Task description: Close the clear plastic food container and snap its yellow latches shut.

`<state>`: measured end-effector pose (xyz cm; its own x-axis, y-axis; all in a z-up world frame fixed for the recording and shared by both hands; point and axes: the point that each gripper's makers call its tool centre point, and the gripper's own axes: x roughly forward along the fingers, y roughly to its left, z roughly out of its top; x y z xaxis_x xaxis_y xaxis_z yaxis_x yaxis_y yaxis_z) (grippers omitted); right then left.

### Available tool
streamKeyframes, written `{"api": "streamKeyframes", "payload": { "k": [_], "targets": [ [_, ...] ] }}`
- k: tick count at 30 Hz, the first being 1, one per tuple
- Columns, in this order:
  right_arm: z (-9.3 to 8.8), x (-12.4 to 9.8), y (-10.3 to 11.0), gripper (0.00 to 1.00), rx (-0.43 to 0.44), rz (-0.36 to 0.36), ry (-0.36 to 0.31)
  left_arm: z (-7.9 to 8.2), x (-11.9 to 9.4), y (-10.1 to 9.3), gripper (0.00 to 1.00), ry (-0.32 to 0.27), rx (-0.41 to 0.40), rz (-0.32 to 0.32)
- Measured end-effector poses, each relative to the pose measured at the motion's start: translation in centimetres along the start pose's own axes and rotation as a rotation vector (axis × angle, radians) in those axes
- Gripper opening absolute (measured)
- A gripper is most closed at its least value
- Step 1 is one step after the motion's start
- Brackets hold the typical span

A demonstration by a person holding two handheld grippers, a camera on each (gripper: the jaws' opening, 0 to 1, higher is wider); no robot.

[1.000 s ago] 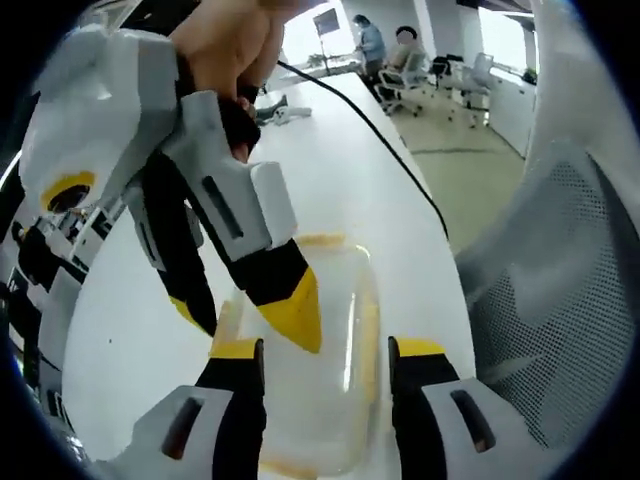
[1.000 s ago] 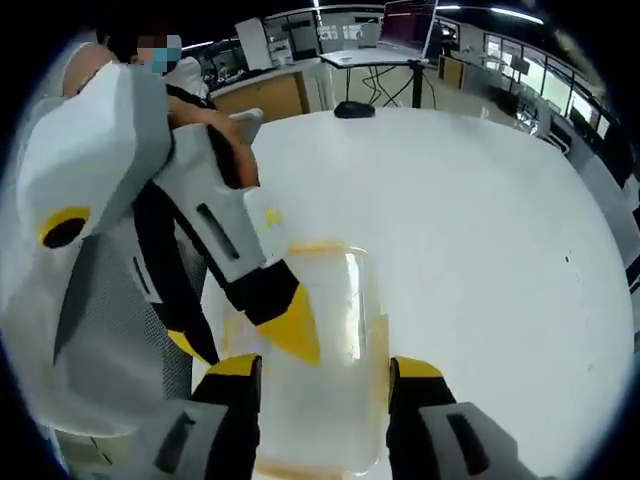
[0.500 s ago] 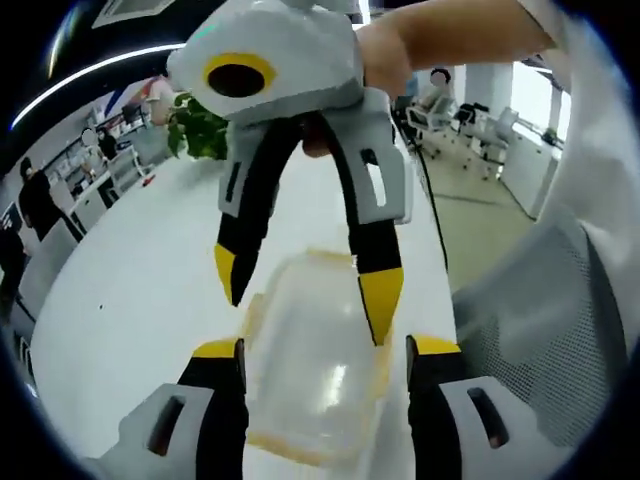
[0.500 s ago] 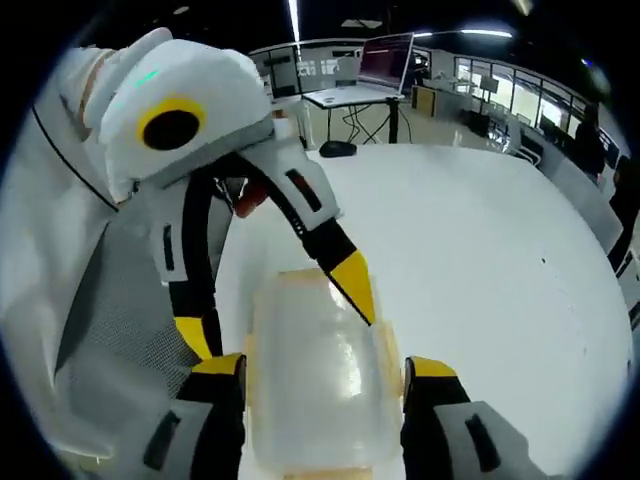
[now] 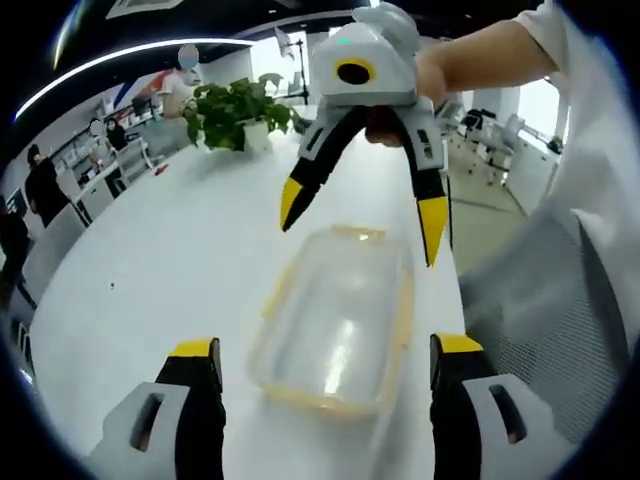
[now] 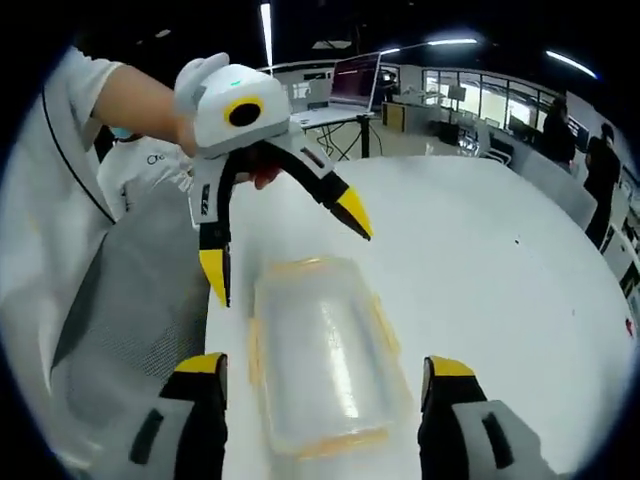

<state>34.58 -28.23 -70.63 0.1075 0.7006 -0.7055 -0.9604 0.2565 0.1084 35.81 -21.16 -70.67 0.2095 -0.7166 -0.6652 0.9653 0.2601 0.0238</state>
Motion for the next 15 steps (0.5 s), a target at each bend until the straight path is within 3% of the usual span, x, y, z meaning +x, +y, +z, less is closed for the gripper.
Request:
{"api": "streamKeyframes", "payload": {
  "k": [3,10,15],
  "targets": [
    [0.0,-0.2,-0.5,0.99,-0.002,-0.044,-0.039,-0.5,-0.2,0.2,0.89,-0.004,-0.021,-0.004],
    [-2.2,-0.2,-0.6,0.99,0.008,-0.057,0.008,-1.9,-0.1,0.4,0.89,0.041,0.011,-0.019],
    [-3.3,0.3,-0.3,0.92,-0.034,-0.052,0.047,-2.4,0.6,0.2,0.85,0.061,0.035,-0.035]
  ]
}}
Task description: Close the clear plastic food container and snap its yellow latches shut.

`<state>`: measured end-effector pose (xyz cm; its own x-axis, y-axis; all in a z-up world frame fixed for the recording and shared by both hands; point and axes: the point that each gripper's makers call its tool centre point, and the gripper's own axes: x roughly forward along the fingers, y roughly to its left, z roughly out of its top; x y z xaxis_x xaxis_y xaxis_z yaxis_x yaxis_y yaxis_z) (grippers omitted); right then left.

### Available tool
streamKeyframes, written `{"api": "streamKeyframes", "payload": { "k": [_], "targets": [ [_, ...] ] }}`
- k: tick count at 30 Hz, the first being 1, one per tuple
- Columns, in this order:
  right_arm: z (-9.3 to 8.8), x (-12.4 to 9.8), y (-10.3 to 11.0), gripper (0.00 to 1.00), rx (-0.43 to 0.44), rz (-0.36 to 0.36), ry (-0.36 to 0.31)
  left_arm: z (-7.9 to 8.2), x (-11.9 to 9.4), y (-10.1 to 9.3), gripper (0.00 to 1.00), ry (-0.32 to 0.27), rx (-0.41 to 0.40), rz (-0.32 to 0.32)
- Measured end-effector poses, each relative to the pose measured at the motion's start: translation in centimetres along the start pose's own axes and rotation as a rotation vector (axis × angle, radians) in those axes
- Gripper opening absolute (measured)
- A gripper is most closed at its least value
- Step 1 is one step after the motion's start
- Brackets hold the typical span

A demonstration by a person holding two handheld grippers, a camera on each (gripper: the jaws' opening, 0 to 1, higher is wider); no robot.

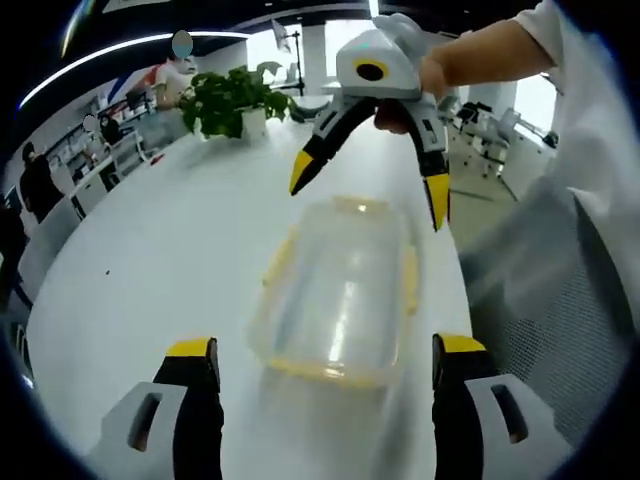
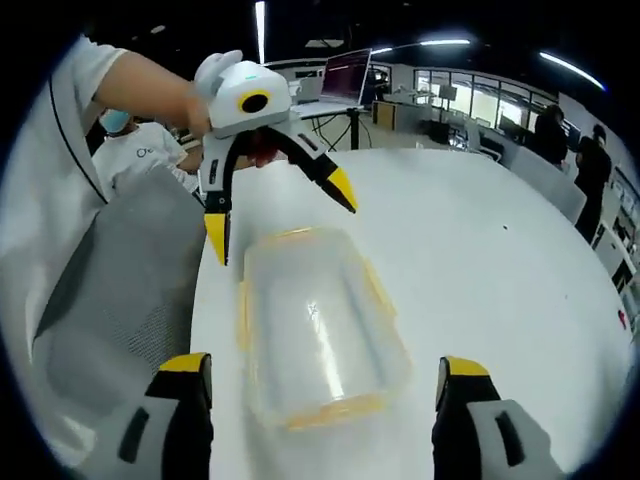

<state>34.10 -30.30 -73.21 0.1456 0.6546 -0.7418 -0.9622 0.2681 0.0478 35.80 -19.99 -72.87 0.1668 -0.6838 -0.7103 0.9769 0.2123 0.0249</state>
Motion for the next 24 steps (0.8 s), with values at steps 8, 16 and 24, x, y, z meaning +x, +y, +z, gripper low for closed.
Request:
{"api": "streamKeyframes", "payload": {
  "k": [8,16,24],
  "targets": [
    [-0.6,0.7,0.0,0.84,-0.002,0.010,0.020,-0.6,1.3,-0.3,0.81,0.041,0.033,-0.005],
    [-0.5,1.4,-0.3,0.74,-0.031,0.000,0.036,-0.7,1.8,-0.4,0.73,0.058,0.055,-0.017],
    [-0.5,1.4,-0.5,0.73,-0.031,-0.002,0.035,-0.8,1.8,-0.1,0.72,0.059,0.071,-0.001]
  ]
}}
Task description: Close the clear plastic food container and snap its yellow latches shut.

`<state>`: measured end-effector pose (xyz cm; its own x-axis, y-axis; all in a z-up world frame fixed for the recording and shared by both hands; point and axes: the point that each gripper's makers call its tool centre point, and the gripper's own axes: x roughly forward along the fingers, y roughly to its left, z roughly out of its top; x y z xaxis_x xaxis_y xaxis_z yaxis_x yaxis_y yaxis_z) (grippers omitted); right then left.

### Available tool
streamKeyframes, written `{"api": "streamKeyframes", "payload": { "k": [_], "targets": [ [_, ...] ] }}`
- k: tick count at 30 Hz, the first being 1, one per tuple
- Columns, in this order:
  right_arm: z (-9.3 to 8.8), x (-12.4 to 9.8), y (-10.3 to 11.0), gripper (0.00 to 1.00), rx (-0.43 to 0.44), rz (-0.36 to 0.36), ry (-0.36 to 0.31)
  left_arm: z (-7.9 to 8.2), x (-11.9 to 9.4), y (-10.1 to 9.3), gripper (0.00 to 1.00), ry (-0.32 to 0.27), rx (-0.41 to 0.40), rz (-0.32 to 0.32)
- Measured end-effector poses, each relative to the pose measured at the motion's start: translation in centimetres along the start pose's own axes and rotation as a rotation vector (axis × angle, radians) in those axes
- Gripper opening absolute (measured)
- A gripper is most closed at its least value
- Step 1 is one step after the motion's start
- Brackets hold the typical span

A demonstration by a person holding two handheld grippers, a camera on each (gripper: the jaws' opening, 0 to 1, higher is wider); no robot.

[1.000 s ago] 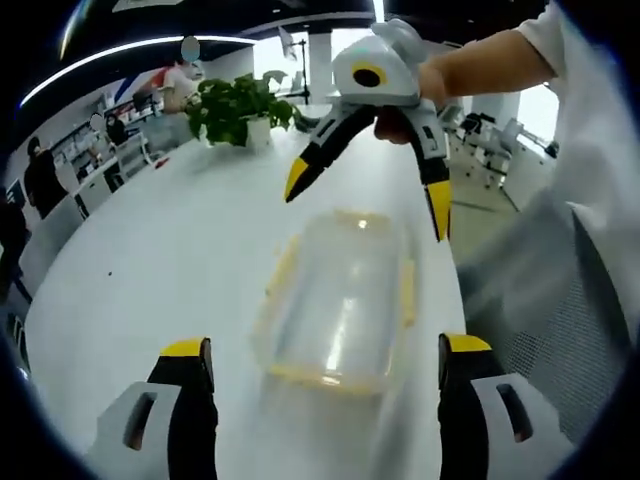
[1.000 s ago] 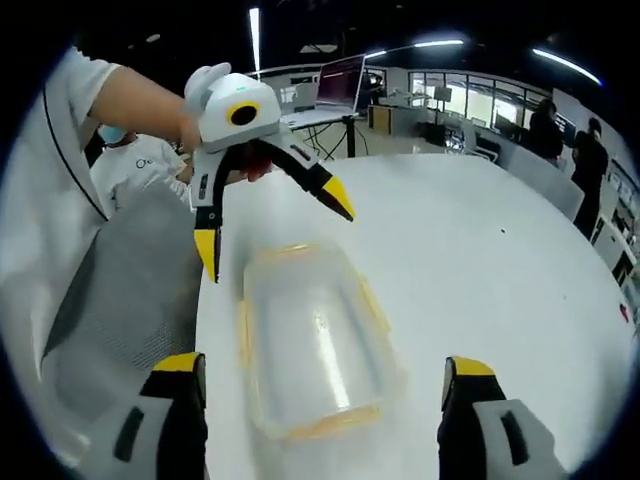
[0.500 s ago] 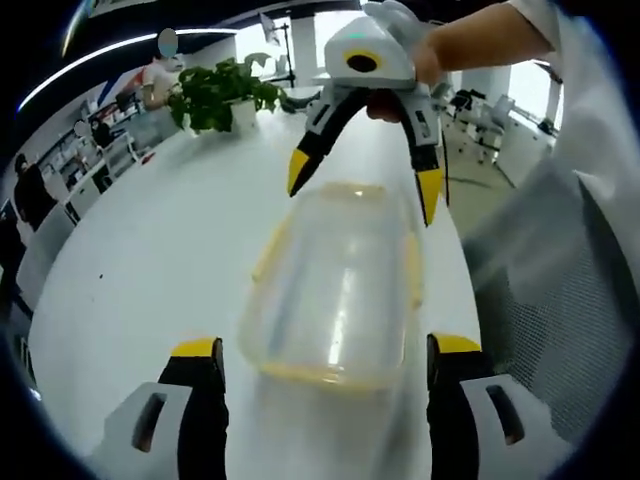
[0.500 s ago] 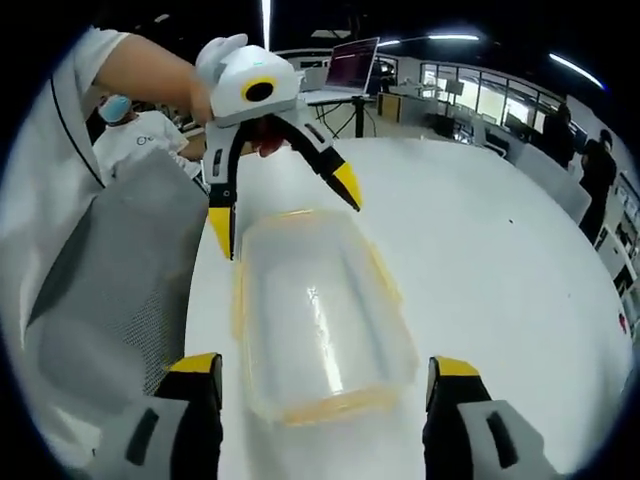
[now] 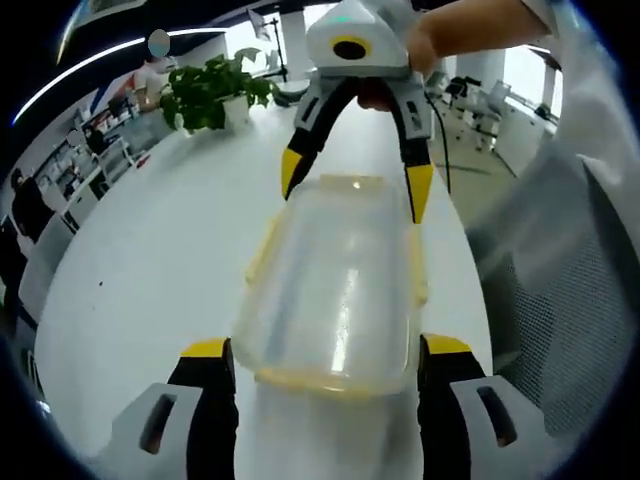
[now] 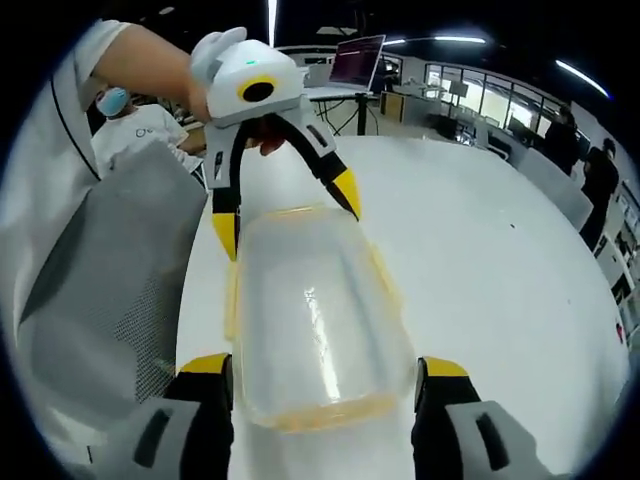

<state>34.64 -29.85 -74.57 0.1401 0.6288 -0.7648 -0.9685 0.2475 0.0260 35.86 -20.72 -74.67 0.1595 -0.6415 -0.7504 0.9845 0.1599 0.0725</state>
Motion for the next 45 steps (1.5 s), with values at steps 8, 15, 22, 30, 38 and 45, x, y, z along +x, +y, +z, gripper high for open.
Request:
{"api": "streamKeyframes", "payload": {
  "k": [8,15,22,30,38,45],
  "targets": [
    [0.8,0.8,0.1,0.74,-0.006,0.000,-0.004,-0.9,-0.7,0.3,0.72,0.013,-0.001,0.004],
    [2.1,1.9,0.4,0.74,-0.016,0.006,-0.005,-2.2,-1.8,0.7,0.72,0.025,-0.003,0.014],
    [3.7,3.3,0.7,0.74,-0.030,0.010,-0.005,-3.8,-3.2,1.1,0.72,0.024,-0.016,0.025],
    [5.7,4.9,0.9,0.74,-0.038,0.014,0.003,-5.6,-4.8,1.8,0.72,0.026,-0.023,0.032],
    [7.5,6.4,1.0,0.74,-0.045,0.022,0.004,-7.3,-6.2,2.6,0.72,0.032,-0.029,0.037],
    [8.7,7.5,0.8,0.74,-0.046,0.021,-0.003,-8.4,-7.1,3.4,0.72,0.032,-0.026,0.033]
  ]
}}
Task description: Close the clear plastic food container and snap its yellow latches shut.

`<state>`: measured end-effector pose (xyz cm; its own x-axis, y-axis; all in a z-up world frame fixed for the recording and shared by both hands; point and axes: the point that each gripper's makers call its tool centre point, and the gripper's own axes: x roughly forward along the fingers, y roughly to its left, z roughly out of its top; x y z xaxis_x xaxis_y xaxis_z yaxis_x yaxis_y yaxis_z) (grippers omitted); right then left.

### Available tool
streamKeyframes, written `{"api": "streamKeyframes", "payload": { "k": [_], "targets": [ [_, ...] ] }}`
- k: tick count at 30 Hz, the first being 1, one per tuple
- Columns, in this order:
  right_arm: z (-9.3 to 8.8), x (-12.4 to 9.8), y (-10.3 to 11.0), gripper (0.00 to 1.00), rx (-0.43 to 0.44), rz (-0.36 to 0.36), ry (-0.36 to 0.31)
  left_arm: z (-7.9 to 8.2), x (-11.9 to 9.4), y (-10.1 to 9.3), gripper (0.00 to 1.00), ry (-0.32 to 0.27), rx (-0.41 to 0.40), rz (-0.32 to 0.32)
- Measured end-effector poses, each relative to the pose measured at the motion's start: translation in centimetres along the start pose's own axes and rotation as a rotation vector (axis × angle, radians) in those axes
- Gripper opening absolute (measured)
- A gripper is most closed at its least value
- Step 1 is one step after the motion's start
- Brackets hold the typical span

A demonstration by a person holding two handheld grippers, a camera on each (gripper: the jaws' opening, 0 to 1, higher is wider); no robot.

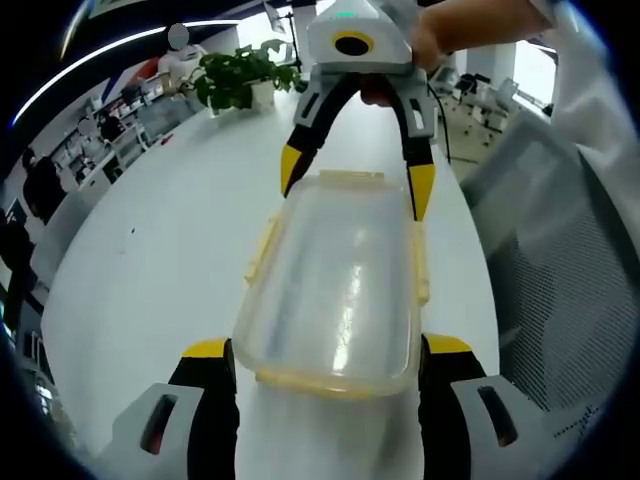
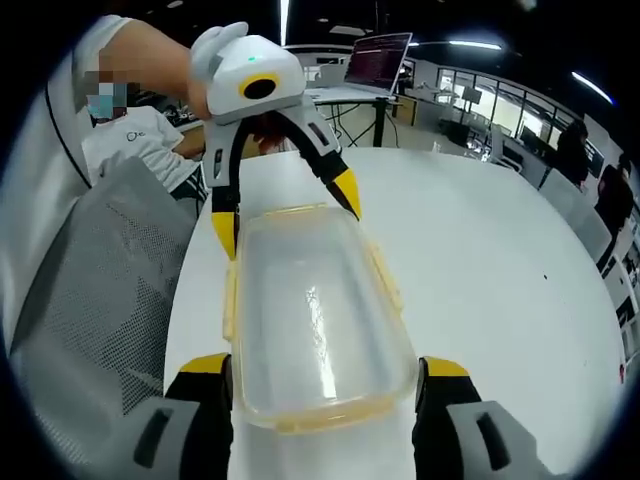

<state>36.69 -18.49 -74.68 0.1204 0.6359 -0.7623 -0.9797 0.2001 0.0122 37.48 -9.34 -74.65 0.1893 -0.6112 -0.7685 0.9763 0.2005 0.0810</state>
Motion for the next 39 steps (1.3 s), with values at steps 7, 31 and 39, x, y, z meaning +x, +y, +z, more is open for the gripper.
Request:
{"api": "streamKeyframes", "payload": {
  "k": [7,31,39],
  "targets": [
    [0.5,0.3,-1.1,0.74,0.002,-0.001,0.001,-0.2,0.0,1.4,0.72,0.003,0.006,-0.003],
    [1.3,0.7,-6.6,0.74,0.007,-0.004,-0.012,0.7,1.2,6.7,0.72,0.021,0.014,-0.006],
    [1.3,0.8,-6.6,0.75,0.008,-0.006,-0.011,0.6,1.2,6.7,0.72,0.021,0.015,-0.007]
  ]
}}
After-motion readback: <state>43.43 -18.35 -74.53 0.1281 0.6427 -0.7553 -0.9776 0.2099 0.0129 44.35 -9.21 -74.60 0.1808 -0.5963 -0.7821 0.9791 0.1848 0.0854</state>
